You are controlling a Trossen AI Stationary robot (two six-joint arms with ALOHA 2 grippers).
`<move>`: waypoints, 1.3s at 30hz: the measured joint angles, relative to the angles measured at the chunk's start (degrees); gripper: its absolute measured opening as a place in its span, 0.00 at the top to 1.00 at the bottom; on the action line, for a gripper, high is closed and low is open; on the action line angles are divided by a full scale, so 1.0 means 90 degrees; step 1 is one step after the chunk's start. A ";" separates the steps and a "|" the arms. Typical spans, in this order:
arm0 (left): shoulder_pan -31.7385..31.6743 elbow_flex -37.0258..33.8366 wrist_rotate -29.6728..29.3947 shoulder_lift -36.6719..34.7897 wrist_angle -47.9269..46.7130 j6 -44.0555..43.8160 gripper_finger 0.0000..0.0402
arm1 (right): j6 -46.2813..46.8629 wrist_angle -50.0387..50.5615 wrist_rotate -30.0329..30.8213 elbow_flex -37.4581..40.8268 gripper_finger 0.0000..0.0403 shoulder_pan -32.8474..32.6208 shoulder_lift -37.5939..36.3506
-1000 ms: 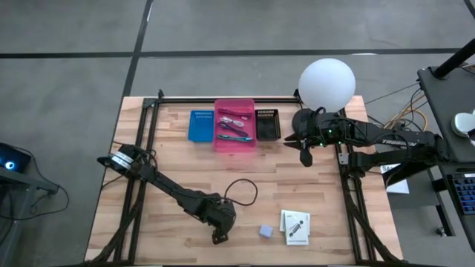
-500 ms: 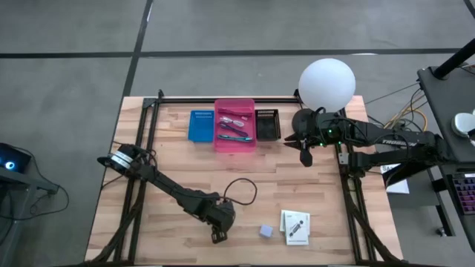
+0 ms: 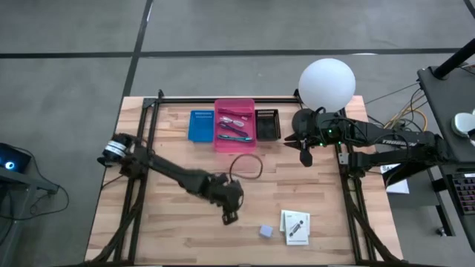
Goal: Pick and place items into bin
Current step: Put the black charger adapter into the blue bin
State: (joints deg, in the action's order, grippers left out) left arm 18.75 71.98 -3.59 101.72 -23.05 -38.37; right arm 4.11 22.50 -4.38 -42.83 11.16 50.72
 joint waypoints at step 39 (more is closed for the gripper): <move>-0.5242 -0.0225 -0.1730 -0.0570 -0.2565 0.1002 0.67 | 0.1440 -0.0051 0.1656 0.0000 0.85 0.0000 0.0002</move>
State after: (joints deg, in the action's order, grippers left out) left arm -28.43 69.95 -19.16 96.59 -46.13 -29.35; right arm 17.07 22.04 10.52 -42.83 11.16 50.74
